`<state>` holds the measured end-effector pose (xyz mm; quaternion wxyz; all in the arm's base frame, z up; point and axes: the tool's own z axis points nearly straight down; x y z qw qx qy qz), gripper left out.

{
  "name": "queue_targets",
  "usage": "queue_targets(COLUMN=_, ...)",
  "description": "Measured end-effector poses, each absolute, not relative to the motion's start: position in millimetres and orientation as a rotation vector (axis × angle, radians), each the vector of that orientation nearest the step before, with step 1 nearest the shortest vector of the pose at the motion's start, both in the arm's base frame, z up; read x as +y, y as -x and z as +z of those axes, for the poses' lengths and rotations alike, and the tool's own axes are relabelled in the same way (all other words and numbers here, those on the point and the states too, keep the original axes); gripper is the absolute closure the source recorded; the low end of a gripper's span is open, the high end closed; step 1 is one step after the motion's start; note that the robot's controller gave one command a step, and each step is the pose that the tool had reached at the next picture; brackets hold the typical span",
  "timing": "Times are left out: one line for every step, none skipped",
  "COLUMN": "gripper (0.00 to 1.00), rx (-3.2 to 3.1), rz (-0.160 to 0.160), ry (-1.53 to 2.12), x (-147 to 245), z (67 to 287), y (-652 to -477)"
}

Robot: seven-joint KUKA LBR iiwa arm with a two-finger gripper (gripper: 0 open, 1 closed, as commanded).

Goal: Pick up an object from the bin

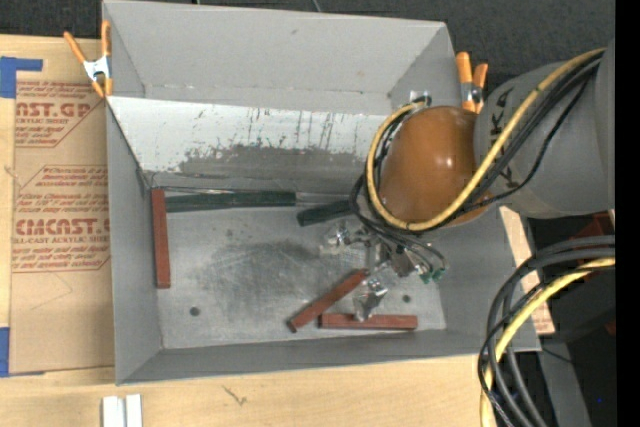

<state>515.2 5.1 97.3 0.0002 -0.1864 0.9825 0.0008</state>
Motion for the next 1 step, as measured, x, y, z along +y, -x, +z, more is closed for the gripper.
queue_targets(gripper=0.00, rx=3.086, rz=0.003, ry=0.586, x=5.1, z=97.3, y=-515.1)
